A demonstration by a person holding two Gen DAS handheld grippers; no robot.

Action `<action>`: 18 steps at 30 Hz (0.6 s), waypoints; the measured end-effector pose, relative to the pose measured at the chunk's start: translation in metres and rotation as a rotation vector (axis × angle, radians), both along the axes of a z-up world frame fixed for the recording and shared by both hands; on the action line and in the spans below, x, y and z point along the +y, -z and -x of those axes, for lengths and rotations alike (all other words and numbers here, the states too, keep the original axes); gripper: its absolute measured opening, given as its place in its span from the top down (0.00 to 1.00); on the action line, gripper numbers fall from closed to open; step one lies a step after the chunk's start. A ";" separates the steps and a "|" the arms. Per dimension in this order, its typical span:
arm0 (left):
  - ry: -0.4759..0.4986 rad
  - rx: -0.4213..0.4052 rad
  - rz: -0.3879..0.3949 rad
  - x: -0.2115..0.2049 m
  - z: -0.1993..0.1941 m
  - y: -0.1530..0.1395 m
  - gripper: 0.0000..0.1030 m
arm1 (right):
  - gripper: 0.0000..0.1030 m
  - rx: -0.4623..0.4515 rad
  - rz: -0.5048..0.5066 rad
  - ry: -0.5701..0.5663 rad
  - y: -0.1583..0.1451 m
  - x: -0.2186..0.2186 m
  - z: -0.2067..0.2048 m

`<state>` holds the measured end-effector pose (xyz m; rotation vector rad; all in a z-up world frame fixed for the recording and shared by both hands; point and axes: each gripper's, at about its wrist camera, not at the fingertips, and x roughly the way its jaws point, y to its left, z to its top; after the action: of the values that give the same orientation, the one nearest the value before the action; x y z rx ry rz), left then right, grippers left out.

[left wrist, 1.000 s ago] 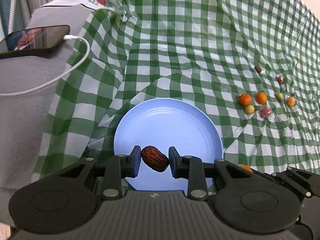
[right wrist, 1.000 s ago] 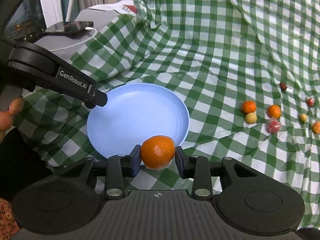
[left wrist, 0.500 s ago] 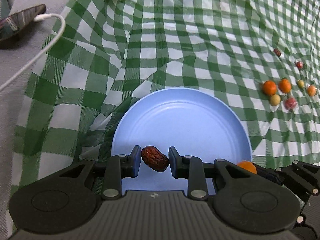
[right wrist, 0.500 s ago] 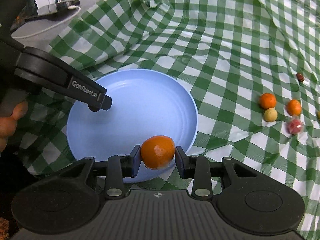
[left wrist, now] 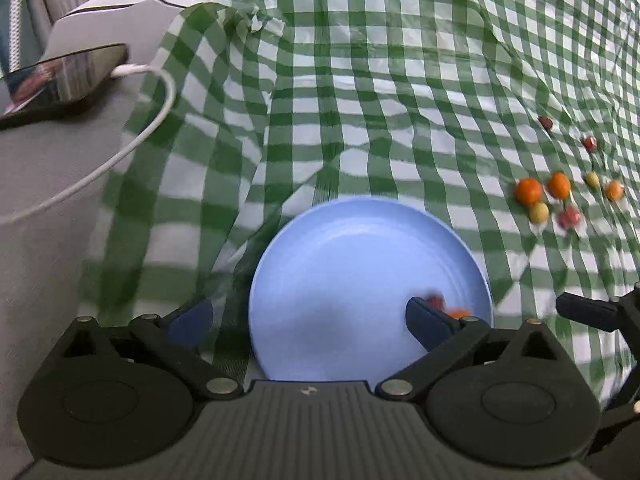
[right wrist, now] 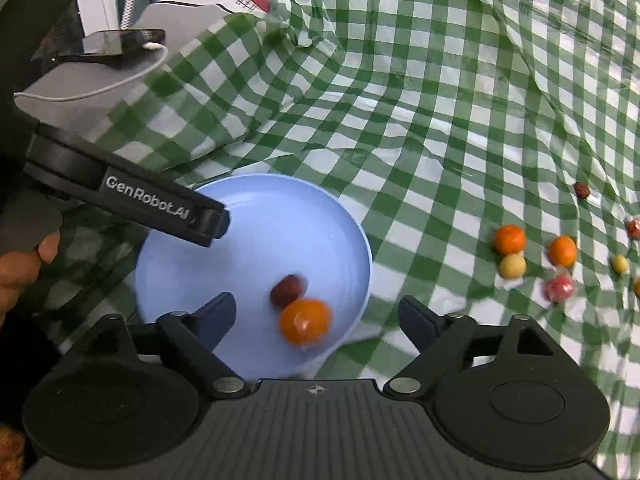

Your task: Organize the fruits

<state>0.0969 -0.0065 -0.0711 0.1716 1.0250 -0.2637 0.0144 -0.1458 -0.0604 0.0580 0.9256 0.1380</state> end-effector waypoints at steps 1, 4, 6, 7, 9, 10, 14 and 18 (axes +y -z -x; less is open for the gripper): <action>-0.007 0.005 -0.004 0.004 0.009 -0.002 0.00 | 0.11 0.013 -0.010 -0.002 -0.003 0.000 0.006; -0.041 0.028 -0.018 0.016 0.034 -0.009 0.00 | 0.09 0.042 -0.038 -0.006 -0.009 0.005 0.029; -0.065 0.037 -0.010 0.023 0.049 -0.014 0.00 | 0.08 0.035 -0.036 -0.013 -0.015 0.010 0.040; -0.075 0.036 -0.010 0.027 0.056 -0.016 0.00 | 0.08 0.024 -0.028 -0.015 -0.018 0.013 0.044; -0.077 0.026 -0.012 0.032 0.068 -0.020 0.00 | 0.08 -0.007 -0.015 -0.003 -0.027 0.014 0.049; -0.071 0.017 -0.015 0.033 0.074 -0.023 0.00 | 0.07 -0.020 -0.016 0.006 -0.031 0.014 0.051; -0.071 -0.038 -0.011 0.036 0.088 -0.038 0.00 | 0.07 -0.057 -0.021 0.036 -0.044 0.013 0.064; -0.069 -0.074 0.009 0.038 0.101 -0.051 0.00 | 0.06 -0.094 -0.009 0.044 -0.053 0.016 0.079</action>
<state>-0.0044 0.0311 -0.0204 0.1366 0.9544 -0.1979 -0.0650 -0.1301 -0.0073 0.0795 0.8298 0.1032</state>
